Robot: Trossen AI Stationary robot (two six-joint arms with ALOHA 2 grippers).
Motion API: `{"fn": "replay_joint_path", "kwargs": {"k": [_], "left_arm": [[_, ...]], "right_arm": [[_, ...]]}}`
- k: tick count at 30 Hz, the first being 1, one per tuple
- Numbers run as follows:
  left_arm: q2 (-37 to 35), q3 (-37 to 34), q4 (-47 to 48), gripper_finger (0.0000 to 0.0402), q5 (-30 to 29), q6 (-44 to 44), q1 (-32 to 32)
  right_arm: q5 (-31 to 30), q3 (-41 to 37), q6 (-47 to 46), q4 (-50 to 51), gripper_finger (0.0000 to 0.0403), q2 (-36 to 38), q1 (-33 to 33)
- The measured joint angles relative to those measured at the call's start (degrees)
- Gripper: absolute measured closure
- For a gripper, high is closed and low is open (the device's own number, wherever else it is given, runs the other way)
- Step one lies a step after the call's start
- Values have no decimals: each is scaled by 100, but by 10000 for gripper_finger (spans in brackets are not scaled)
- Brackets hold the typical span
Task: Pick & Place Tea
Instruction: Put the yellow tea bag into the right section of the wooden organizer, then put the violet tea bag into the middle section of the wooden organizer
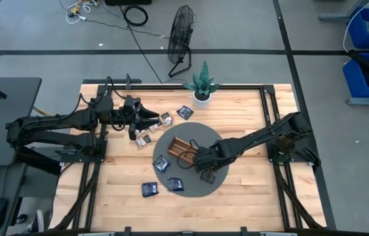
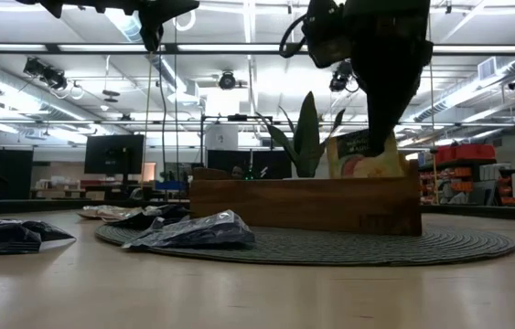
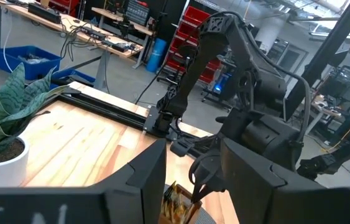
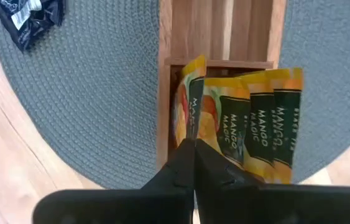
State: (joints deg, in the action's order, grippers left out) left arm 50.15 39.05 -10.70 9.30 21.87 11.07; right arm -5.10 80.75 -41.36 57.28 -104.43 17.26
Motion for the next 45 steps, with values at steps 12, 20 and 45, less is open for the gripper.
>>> {"fn": "replay_joint_path", "kwargs": {"k": [12, 20, 45], "left_arm": [[0, 0, 2, 243, 0, 2, 0], [0, 0, 4, 243, 0, 2, 0], [0, -2, 490, 243, 360, 2, -7]], "right_arm": [[17, -201, -169, -187, 393, 0, -16], [17, 13, -175, -124, 333, 0, -15], [12, 685, 298, -2442, 234, -128, -3]]}}
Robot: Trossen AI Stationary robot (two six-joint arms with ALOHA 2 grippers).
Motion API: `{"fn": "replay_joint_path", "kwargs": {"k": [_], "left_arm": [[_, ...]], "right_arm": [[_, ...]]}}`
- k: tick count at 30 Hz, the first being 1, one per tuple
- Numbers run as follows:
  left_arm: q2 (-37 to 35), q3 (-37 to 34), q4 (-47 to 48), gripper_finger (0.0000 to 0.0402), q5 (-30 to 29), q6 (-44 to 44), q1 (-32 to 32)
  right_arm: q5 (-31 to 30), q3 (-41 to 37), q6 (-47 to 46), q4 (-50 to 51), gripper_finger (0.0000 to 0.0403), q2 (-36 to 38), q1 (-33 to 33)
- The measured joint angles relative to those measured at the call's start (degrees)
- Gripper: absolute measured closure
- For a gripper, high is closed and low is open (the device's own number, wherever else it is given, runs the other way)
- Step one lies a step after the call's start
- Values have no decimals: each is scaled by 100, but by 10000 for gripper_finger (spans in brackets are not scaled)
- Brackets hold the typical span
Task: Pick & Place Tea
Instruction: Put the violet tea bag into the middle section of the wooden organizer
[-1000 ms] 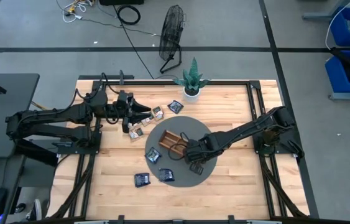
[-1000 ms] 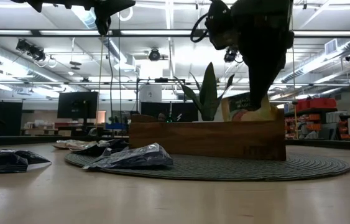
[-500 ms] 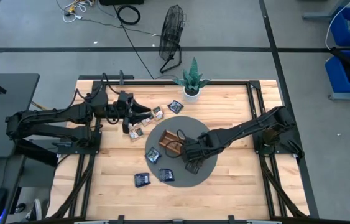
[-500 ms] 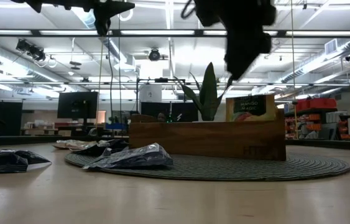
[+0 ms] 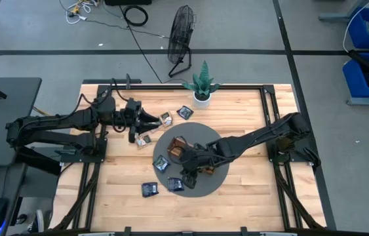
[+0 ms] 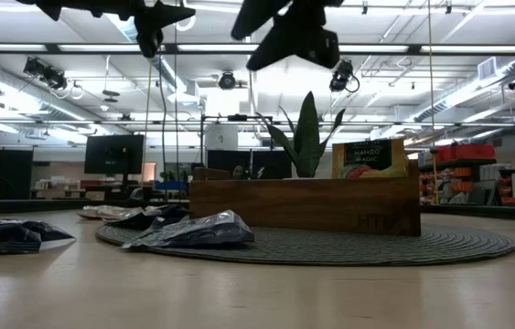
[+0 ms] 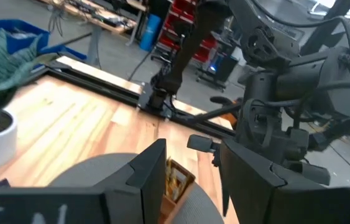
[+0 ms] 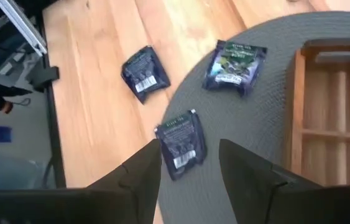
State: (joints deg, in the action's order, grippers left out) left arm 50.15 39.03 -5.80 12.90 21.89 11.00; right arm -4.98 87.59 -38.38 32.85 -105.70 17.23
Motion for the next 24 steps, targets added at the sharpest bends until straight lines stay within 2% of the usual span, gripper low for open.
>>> {"fn": "replay_joint_path", "kwargs": {"k": [3, 9, 19, 24], "left_arm": [[0, 0, 63, 243, 94, 2, 0], [0, -2, 93, 243, 204, 29, 0], [0, -2, 203, 243, 206, 40, 0], [0, -2, 231, 243, 206, 42, 0]], "right_arm": [[101, -2, 129, -417, 234, -175, 60], [208, -7, 217, -561, 234, -693, 344], [178, -7, -691, -756, 234, -1273, 556], [85, -7, -788, -791, 234, -1477, 545]]}}
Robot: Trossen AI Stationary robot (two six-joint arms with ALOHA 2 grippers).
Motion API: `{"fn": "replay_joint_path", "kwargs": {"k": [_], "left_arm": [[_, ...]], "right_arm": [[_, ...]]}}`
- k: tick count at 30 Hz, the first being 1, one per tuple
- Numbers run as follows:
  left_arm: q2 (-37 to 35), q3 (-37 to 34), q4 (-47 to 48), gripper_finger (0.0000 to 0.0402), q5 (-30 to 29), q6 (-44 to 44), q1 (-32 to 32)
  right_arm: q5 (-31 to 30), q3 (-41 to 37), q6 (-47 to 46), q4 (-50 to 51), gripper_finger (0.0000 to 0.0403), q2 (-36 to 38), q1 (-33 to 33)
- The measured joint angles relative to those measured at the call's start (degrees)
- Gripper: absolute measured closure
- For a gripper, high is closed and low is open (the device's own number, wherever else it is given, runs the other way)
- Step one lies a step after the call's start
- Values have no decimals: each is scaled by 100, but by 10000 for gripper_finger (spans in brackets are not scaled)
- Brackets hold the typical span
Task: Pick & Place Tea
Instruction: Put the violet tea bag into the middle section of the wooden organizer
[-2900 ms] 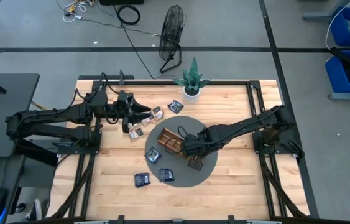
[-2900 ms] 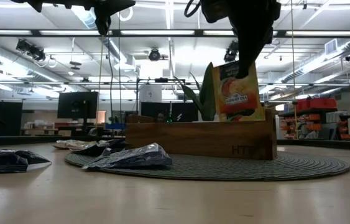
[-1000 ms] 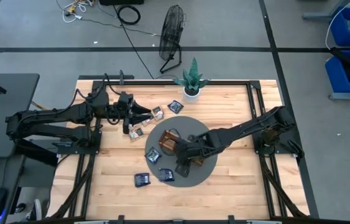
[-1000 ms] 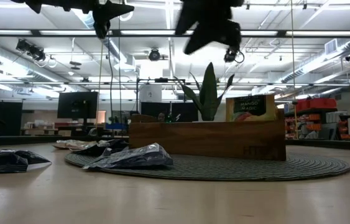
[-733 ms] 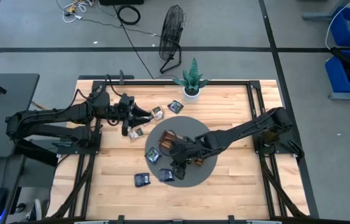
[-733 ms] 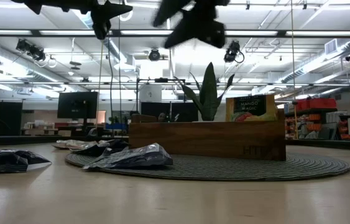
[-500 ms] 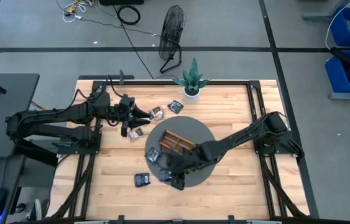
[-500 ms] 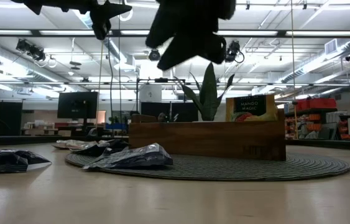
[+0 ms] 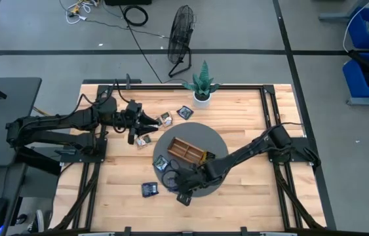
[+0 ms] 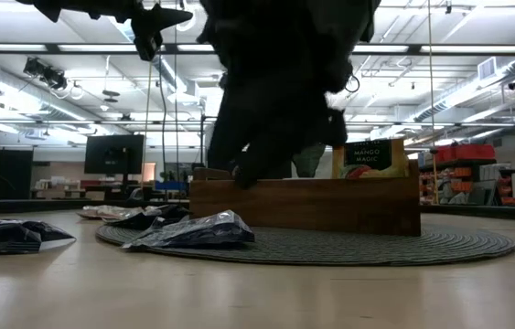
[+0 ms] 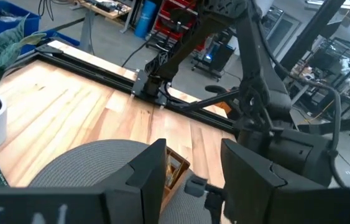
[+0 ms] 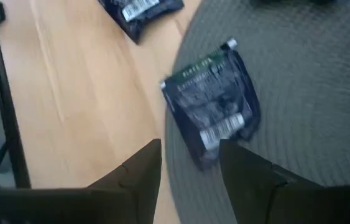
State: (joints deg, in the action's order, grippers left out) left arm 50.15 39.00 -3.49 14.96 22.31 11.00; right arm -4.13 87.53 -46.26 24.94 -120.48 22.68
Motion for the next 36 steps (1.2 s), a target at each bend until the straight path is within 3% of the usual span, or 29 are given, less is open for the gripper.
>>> {"fn": "replay_joint_path", "kwargs": {"k": [15, 36], "left_arm": [[2, 0, 85, 243, -4, 4, 0], [4, 0, 170, 243, -6, 115, 2]], "right_arm": [[-397, -2, -126, 7, 241, -205, -102], [-18, -2, 22, -57, 333, -297, -176]]}}
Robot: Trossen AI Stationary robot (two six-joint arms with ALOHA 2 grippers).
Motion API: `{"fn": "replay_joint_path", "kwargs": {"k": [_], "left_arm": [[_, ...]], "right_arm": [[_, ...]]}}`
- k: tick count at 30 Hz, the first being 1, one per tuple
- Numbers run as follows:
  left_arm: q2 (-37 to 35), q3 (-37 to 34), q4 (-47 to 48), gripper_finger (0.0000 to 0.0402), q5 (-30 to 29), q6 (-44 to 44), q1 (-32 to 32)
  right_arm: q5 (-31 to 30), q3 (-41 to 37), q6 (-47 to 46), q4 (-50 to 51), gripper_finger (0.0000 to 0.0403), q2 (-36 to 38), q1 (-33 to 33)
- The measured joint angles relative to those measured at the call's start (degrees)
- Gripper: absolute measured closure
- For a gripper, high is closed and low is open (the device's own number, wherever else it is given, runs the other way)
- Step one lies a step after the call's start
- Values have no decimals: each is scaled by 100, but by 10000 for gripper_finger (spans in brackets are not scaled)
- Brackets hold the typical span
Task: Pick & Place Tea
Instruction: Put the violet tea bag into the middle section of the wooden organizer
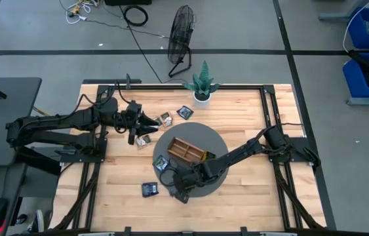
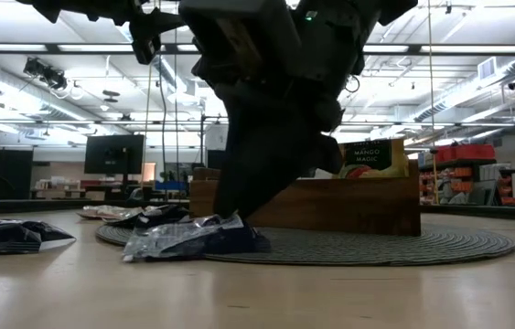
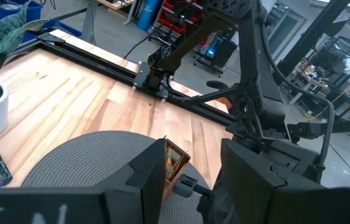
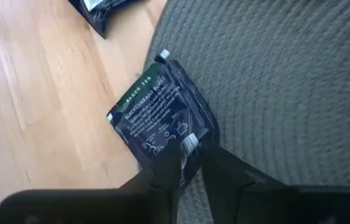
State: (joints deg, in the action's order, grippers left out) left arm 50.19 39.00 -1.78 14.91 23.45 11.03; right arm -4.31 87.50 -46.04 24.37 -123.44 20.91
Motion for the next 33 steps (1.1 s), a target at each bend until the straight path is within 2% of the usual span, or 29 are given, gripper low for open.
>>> {"fn": "replay_joint_path", "kwargs": {"k": [4, 9, 17, 24, 33], "left_arm": [[0, 0, 0, 243, 0, 0, -1], [0, 0, -1, 243, 0, -1, -1], [0, 2, -20, 243, 29, -5, 0], [0, 4, -280, 243, 635, -182, -2], [-37, 6, -921, 254, 1344, -833, -2]], "right_arm": [[121, 2, 1, 19, 350, -17, -15], [365, 2, -11, 47, 396, -17, -76], [804, 2, -139, -189, 401, 150, -145], [1093, 2, 39, -213, 402, 654, -219], [2057, 2, 282, -244, 402, 1451, -418]]}}
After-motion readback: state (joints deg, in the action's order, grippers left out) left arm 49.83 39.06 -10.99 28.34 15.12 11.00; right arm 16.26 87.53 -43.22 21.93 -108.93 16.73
